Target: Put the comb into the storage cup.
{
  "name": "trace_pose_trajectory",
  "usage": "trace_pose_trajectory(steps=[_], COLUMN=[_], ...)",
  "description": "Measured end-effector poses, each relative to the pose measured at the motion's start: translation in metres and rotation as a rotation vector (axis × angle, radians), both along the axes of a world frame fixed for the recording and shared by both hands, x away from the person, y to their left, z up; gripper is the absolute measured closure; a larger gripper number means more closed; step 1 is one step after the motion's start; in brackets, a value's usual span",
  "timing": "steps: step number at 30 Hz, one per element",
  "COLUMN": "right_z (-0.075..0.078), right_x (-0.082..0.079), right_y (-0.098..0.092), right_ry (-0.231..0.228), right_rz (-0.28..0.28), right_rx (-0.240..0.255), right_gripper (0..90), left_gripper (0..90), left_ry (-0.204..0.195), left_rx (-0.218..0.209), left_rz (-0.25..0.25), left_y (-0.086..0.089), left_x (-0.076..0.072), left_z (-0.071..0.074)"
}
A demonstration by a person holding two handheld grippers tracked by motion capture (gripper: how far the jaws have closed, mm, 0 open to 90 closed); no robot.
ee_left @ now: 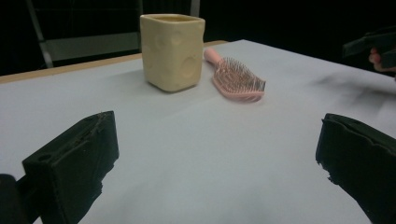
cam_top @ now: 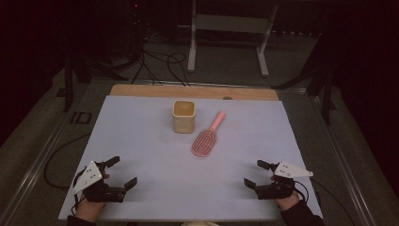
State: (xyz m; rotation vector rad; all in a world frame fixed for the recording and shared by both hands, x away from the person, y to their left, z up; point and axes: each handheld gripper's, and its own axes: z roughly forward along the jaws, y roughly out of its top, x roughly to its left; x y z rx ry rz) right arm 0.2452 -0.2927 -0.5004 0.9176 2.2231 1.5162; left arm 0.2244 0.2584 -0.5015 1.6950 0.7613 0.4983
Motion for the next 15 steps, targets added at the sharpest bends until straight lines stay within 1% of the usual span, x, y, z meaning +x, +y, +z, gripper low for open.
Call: trace_pose_trajectory(steps=[2, 3, 5, 7, 8, 9, 10, 12, 15], right_z=[0.0002, 0.0006, 0.0013, 0.0014, 0.0014, 0.0015, 0.0018, 0.0018, 0.0019], right_x=[-0.0008, -0.0013, -0.0024, -0.0031, -0.0034, -0.0033, -0.0028, -0.0024, -0.002], right_y=[0.0006, 0.001, 0.0014, 0.0018, 0.0021, 0.0026, 0.0035, 0.0045, 0.0054], right_ry=[0.005, 0.008, 0.007, 0.015, 0.015, 0.02, 0.032, 0.042, 0.04], right_rz=[0.003, 0.009, 0.008, 0.008, 0.008, 0.006, 0.016, 0.025, 0.028], right_rx=[-0.006, -0.006, -0.016, -0.019, -0.03, -0.033, -0.038, -0.029, -0.037], right_gripper=[8.3, 8.3, 8.3, 8.3, 8.3, 8.3, 8.3, 8.2, 8.2], left_gripper=[0.1, 0.1, 0.1, 0.1, 0.1, 0.1, 0.1, 0.1, 0.1], left_ry=[-0.008, -0.011, -0.006, -0.005, -0.005, -0.004, -0.006, -0.01, -0.011], left_rx=[0.008, 0.004, 0.007, 0.009, 0.007, 0.006, 0.007, 0.013, 0.012], left_rz=[0.005, 0.008, 0.017, 0.02, 0.019, 0.022, 0.023, 0.029, 0.032], left_y=[0.0002, 0.0004, 0.0006, 0.0001, 0.0, -0.0002, -0.0002, -0.0001, 0.0008], left_x=[-0.0004, -0.0006, -0.0005, -0.0002, -0.0002, -0.0004, -0.0006, -0.0011, -0.0018], left_z=[0.0004, 0.0005, 0.0004, 0.0005, 0.0006, 0.0009, 0.0009, 0.0013, 0.0008])
